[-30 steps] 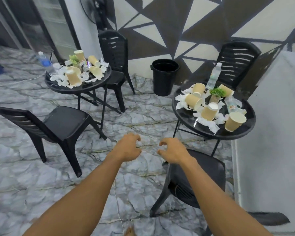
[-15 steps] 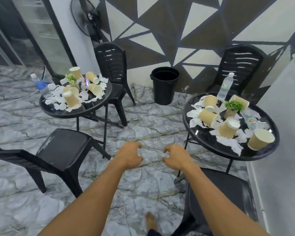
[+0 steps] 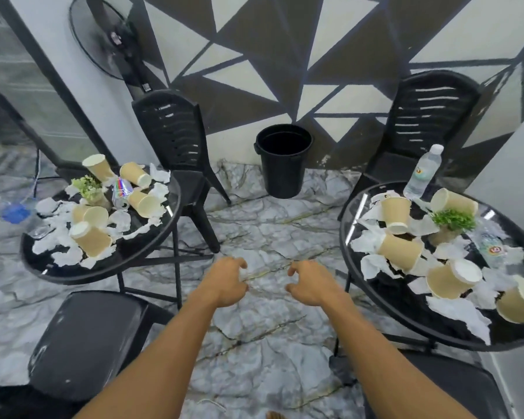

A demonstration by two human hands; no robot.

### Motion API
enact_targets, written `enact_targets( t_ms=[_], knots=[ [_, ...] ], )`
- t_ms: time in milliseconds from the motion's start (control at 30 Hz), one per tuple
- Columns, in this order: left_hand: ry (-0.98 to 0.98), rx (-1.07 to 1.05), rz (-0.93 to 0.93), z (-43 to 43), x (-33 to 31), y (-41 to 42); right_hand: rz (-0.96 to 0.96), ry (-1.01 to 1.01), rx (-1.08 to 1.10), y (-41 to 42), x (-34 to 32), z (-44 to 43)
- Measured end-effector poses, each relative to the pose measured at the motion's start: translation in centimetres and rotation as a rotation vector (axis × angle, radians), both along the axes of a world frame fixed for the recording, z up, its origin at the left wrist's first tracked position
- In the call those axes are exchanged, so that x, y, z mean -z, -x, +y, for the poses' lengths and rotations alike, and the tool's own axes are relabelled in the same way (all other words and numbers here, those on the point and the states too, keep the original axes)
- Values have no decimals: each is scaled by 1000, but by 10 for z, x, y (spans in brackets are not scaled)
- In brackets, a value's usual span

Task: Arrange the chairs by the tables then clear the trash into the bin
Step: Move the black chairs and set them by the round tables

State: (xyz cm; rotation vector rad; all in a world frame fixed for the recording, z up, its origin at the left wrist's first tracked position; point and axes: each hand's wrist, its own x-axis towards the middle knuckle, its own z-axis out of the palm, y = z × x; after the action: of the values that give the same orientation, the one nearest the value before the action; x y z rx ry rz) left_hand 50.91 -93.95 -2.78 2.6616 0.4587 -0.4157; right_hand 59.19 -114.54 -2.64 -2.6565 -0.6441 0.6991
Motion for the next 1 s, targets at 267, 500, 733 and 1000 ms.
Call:
enact_targets(
  t_ms=[267,500,733,1000],
  knots=[
    [58,51,-91,80,6,-98,-29,-13,58,-87,-4,83],
    [66,200,-91,154,8,-190,-48,-3,228,-153,-10,148],
    [48,356,-62,190,1,-283,-63,-29,348,-216,-11,180],
    [52,403,-29,202,9,-437,-22,-119,494,-338,1,183]
  ],
)
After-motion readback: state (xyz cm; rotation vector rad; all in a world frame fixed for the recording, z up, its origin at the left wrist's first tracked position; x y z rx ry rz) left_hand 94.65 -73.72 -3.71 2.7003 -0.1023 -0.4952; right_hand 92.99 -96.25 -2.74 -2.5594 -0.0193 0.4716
